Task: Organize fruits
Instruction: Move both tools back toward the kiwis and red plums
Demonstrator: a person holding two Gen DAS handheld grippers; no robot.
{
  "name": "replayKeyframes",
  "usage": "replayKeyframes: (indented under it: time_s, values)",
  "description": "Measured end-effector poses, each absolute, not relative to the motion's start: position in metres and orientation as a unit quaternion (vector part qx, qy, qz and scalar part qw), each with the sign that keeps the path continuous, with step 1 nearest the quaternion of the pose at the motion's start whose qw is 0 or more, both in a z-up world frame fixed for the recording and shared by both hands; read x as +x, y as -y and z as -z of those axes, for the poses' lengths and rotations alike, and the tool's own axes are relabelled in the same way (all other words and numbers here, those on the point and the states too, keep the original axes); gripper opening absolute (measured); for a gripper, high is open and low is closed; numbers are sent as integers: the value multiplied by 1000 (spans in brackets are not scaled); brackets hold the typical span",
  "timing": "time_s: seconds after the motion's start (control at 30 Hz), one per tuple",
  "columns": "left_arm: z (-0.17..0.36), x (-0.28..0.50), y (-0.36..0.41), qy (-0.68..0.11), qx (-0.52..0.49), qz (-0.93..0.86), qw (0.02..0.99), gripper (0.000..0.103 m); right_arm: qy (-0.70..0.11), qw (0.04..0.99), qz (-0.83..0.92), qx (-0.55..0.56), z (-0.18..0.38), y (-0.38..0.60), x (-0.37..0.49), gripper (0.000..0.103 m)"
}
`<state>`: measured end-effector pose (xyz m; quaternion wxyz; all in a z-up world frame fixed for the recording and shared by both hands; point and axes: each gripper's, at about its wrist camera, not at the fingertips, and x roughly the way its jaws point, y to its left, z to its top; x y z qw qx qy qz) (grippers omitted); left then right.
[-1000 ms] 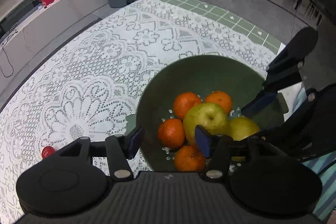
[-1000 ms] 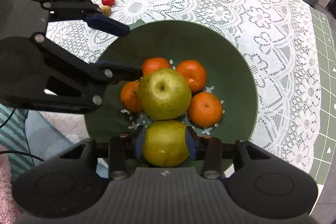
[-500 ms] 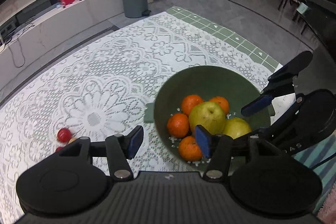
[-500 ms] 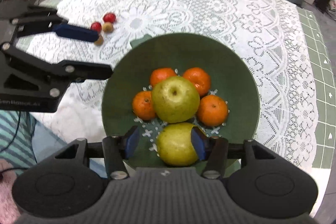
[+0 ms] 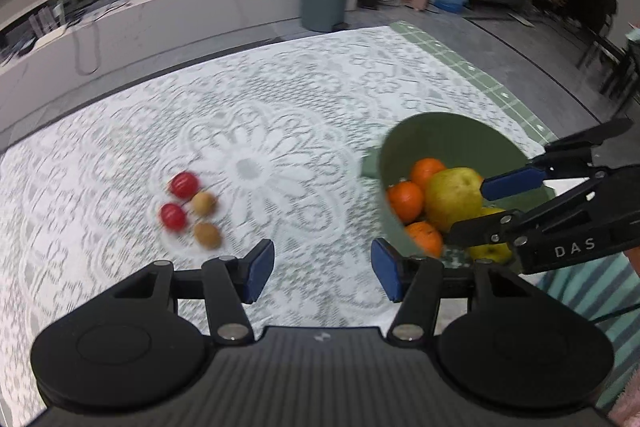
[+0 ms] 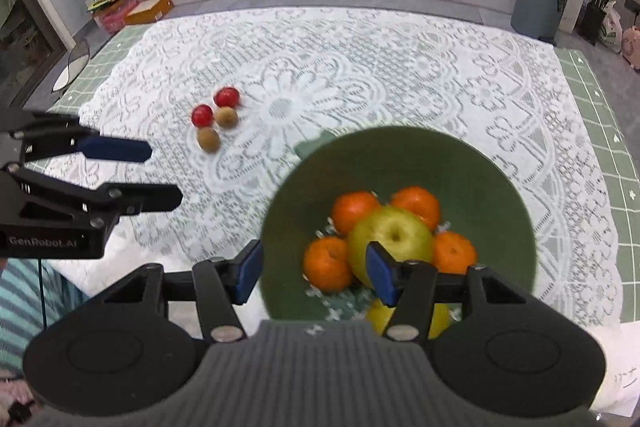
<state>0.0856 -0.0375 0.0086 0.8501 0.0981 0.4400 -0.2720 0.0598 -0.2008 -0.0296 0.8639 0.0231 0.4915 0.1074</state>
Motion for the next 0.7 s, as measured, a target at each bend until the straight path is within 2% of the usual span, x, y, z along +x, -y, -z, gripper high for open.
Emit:
replayKeyframes:
  time_s: [0.13, 0.5, 0.7]
  values:
    - [-2, 87, 15, -445, 69, 243, 859, 65, -477, 871, -111, 34, 32, 182, 65, 55]
    - [21, 94, -38, -444, -12, 173, 879, 49, -402, 910, -82, 64, 42, 143, 72, 55]
    - [35, 101, -48, -439, -39, 156, 884, 41, -388, 916, -86, 61, 55, 122, 82, 56]
